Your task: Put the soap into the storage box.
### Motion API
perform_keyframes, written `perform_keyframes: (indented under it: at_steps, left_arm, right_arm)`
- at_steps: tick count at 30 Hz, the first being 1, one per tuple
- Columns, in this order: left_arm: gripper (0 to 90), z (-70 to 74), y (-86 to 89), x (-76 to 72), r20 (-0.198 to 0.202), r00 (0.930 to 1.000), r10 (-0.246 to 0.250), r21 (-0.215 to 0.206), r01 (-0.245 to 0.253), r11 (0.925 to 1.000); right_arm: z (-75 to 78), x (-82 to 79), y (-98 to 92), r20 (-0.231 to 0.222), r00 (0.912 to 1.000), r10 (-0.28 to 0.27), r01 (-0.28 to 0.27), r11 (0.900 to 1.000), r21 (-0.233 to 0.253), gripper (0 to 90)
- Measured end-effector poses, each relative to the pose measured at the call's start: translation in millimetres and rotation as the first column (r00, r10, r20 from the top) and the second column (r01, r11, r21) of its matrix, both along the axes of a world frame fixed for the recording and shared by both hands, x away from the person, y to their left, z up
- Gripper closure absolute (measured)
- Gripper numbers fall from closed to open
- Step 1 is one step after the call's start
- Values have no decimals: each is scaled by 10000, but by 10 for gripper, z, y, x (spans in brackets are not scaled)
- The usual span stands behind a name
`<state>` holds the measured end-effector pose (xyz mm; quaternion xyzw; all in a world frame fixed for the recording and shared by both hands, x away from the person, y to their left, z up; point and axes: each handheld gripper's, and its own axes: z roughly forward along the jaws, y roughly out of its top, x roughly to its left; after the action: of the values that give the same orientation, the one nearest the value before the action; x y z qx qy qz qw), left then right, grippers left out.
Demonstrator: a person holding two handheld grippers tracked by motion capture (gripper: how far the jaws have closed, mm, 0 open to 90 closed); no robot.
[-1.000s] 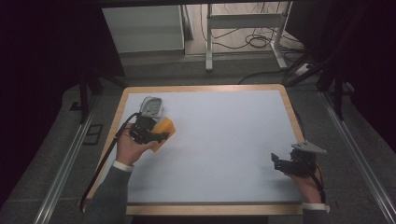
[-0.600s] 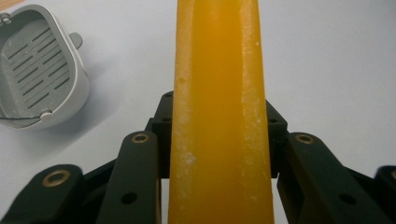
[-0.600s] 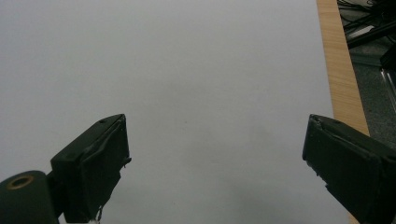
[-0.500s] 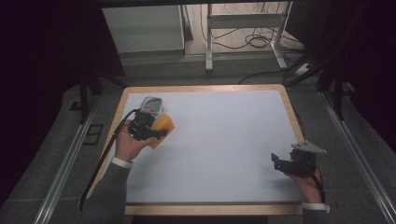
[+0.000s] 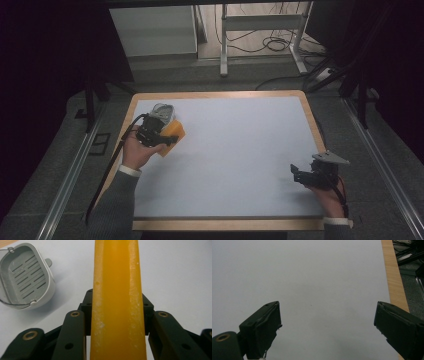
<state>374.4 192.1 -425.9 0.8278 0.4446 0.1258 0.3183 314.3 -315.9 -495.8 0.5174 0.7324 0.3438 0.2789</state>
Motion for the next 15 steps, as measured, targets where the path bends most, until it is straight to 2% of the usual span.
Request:
perform_keyframes:
  at_steps: [15]
  left_arm:
    - [613,44,62,65,6,9998,187,50,-187,9998]
  right_arm:
    - [-5,1,4,-3,10000,-11,11,10000,-25,74]
